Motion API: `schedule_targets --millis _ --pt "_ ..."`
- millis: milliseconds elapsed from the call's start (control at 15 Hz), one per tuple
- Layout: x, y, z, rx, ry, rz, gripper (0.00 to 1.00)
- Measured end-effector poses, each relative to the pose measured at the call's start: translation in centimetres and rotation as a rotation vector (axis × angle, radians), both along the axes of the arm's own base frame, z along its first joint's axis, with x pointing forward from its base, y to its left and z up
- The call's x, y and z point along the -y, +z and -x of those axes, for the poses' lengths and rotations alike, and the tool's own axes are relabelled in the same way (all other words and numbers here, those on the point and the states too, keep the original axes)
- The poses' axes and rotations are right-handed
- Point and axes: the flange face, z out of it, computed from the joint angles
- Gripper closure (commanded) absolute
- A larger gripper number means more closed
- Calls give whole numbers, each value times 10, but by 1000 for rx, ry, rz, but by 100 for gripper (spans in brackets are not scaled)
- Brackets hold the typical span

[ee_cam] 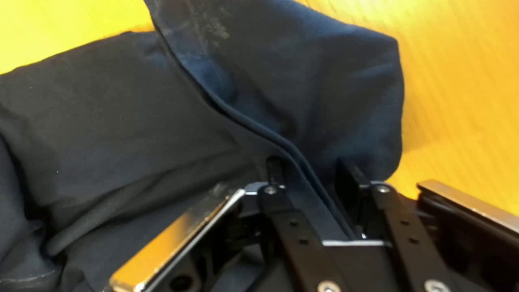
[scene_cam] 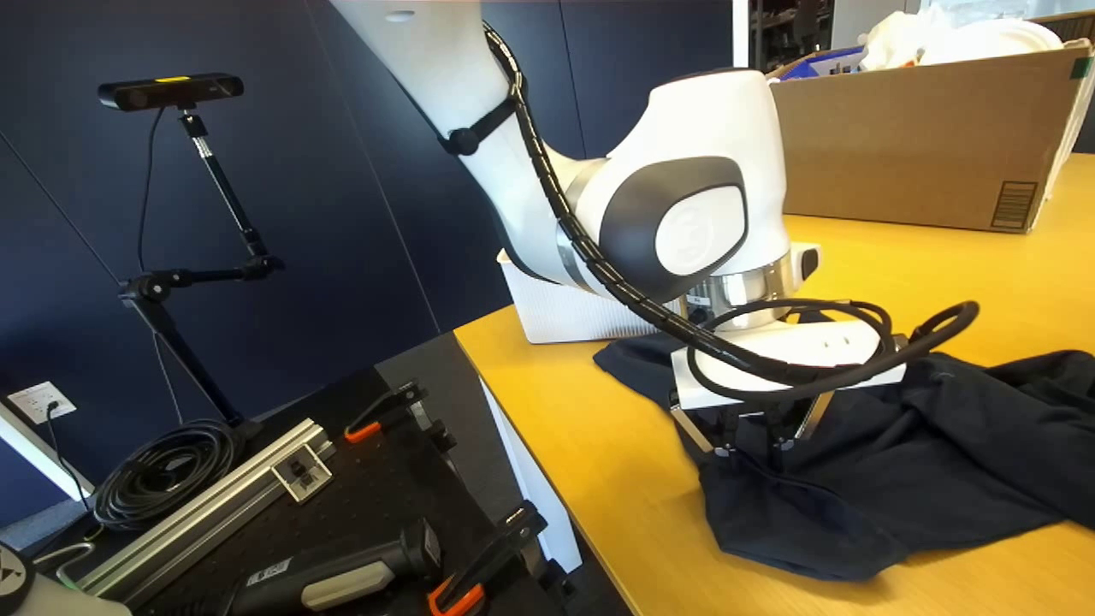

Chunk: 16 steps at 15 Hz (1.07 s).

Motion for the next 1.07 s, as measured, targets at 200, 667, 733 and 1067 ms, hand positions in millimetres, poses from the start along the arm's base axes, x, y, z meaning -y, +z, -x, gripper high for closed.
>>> schedule_targets --millis 200,667,733,1067 --pt "4 0 1 3 -6 1 100" --pt "15 9 4 13 -28 7 100" --pt "15 15 5 18 -30 8 100" --pt "0 57 18 -6 -33 -38 100"
